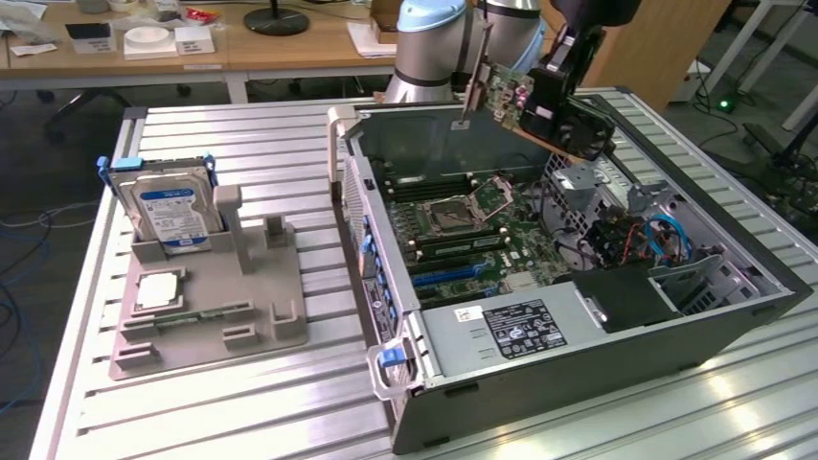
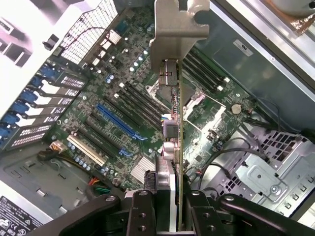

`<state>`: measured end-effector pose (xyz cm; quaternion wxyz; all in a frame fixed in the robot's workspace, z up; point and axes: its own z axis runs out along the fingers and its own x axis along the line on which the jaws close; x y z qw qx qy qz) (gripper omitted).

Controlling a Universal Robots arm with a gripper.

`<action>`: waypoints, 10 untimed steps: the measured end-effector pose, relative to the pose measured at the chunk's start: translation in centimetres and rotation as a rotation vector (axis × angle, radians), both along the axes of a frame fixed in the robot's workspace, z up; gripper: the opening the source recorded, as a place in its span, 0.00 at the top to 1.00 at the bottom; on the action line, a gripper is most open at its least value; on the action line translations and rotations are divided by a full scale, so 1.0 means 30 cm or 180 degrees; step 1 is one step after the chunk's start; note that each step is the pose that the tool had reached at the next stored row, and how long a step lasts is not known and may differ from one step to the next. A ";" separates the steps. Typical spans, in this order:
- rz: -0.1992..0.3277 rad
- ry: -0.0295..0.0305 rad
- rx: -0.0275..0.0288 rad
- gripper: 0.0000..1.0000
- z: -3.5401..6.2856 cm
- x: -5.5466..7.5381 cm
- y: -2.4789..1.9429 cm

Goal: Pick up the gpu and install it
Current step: 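Insert the gpu into the slot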

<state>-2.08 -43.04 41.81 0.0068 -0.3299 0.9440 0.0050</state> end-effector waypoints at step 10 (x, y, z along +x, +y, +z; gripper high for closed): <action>0.0273 0.0000 0.0000 0.72 -0.001 0.000 -0.006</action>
